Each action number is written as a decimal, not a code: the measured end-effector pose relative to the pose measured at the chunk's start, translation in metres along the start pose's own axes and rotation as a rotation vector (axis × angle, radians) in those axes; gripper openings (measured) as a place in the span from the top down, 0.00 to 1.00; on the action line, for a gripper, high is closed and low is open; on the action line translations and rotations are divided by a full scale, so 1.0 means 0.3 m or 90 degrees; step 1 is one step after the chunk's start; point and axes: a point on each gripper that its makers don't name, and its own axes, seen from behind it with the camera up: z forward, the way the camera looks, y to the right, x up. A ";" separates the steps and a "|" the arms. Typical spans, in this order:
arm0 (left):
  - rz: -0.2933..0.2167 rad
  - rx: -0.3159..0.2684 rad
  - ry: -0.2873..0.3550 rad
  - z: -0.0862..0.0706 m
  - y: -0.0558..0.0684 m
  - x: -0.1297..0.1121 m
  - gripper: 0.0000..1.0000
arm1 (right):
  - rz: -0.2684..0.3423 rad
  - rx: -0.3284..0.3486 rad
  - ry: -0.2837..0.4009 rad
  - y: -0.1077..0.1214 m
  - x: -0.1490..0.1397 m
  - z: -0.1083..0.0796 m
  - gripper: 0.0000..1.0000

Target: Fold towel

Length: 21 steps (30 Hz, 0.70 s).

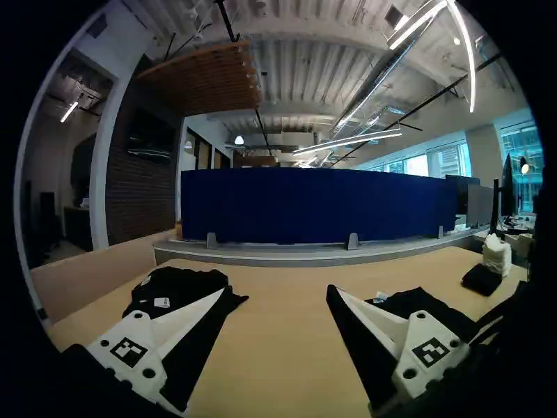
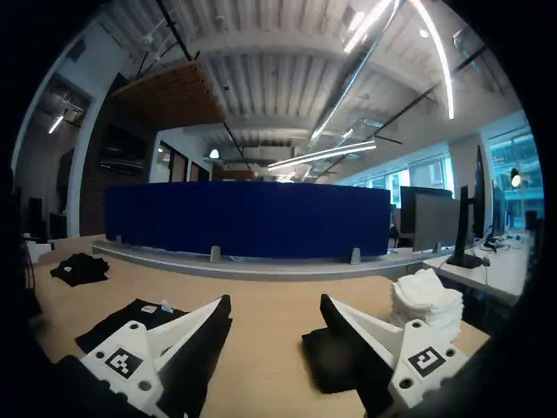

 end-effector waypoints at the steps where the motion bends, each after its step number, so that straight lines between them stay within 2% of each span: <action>1: 0.000 0.000 -0.001 -0.004 0.001 0.034 0.00 | -0.003 0.001 -0.002 -0.002 0.030 -0.004 0.00; 6: 0.013 -0.009 -0.004 -0.020 0.020 0.186 0.00 | -0.017 0.000 -0.006 0.002 0.166 -0.023 0.00; 12: 0.040 -0.028 -0.008 -0.032 0.050 0.342 0.00 | -0.012 0.001 -0.010 0.008 0.322 -0.039 0.00; 15: 0.049 -0.039 -0.019 -0.034 0.065 0.378 0.00 | -0.011 0.004 -0.014 0.014 0.377 -0.043 0.00; 21: 0.069 -0.063 -0.050 -0.020 0.085 0.405 0.00 | -0.026 0.029 -0.045 -0.008 0.411 -0.041 0.00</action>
